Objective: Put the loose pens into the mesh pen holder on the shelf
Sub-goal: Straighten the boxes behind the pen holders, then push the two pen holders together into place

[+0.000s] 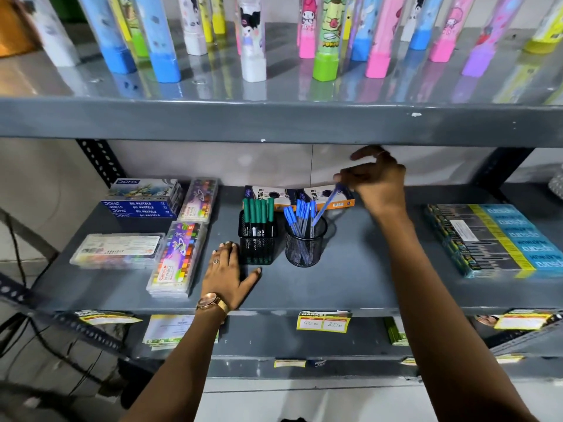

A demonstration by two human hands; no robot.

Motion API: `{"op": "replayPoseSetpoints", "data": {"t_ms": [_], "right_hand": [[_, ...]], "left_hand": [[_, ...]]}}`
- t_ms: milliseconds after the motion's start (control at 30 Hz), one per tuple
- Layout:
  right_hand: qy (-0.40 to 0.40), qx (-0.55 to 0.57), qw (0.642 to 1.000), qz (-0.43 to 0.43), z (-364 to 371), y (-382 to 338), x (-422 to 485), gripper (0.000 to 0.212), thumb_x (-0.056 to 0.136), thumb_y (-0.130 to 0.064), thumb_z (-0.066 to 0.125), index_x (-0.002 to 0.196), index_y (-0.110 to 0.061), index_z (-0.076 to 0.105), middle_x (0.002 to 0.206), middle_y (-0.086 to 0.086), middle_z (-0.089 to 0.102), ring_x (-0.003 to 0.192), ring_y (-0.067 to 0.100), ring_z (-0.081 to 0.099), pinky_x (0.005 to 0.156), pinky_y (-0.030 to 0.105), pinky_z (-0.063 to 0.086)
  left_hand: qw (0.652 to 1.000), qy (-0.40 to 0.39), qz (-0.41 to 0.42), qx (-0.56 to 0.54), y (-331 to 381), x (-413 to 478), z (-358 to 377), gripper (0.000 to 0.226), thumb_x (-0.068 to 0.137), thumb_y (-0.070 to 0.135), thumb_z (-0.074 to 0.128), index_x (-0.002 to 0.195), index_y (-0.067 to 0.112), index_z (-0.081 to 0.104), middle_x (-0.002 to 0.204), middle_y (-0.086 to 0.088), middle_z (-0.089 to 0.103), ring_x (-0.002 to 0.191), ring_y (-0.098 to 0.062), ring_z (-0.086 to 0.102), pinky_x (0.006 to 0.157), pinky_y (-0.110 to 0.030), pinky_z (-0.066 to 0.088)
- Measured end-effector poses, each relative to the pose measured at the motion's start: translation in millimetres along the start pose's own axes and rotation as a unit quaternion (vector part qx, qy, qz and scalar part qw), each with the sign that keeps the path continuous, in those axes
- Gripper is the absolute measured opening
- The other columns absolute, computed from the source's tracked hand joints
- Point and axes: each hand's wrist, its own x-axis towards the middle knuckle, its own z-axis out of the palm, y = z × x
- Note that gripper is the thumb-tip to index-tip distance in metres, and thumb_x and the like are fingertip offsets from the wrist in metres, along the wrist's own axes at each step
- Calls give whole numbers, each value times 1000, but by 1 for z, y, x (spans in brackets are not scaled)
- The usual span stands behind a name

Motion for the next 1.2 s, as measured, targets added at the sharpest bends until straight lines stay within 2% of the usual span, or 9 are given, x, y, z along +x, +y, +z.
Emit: {"op": "replayPoseSetpoints", "data": {"t_ms": [100,233,333,500,633,733,933,1067,1200], "right_hand": [[-31,-87,996,-6,26,18,1,29,62,1,85,81,-7,63,74,20,76,47,-13,62,46,0,43],[-95,-146,984,38,57,42,-8,28,62,-6,88,79,-2,66,83,20,75,64,12,65,61,18,58],[-93,-170,981,19,74,52,-15,29,66,-15,87,87,-7,68,91,11,74,74,15,63,57,-3,42],[-57,-221,974,-10,80,60,-35,38,77,-35,77,106,-13,71,108,15,61,107,31,55,93,34,45],[12,-174,984,-20,74,61,-58,51,80,-44,71,122,-16,63,121,11,55,118,29,47,101,27,34],[62,-109,991,51,74,67,-89,70,76,-43,74,135,-21,46,136,7,48,125,26,42,106,36,36],[6,-104,986,126,99,79,-123,110,57,-20,88,147,-9,26,147,15,40,137,30,35,116,45,31],[25,-95,982,163,112,74,-111,103,59,-17,90,142,-1,31,138,19,51,130,32,47,112,43,39],[27,-104,980,166,110,72,-109,92,59,-17,90,135,-3,40,130,16,60,121,29,57,105,34,45]], "left_hand": [[1000,3,0,-7,1,0,-1,93,78,69,31,147,7,23,156,-14,25,144,-30,20,117,-42,18],[1000,6,1,-11,2,-1,-1,92,79,69,31,147,7,24,156,-13,26,144,-29,19,118,-40,16],[1000,9,1,-10,1,-1,-1,92,79,69,31,147,7,24,156,-13,26,145,-28,18,118,-40,15],[1000,12,5,-13,1,-1,0,92,79,68,30,147,7,23,156,-13,25,145,-27,18,118,-40,15],[998,-11,1,-54,-1,3,-2,98,75,72,35,148,7,21,157,-14,22,146,-29,15,119,-41,12],[981,-12,-55,-186,7,5,-4,109,69,70,59,148,8,19,156,-15,23,145,-31,15,120,-44,16],[905,86,-109,-401,47,10,-3,118,53,41,90,145,7,25,147,-12,39,137,-23,35,114,-41,30],[890,117,-108,-428,57,22,-3,117,56,27,91,147,7,21,148,-12,41,136,-23,38,113,-35,30],[898,122,-96,-411,51,25,0,101,57,25,89,140,11,34,131,-10,58,122,-26,54,102,-29,41]]}}
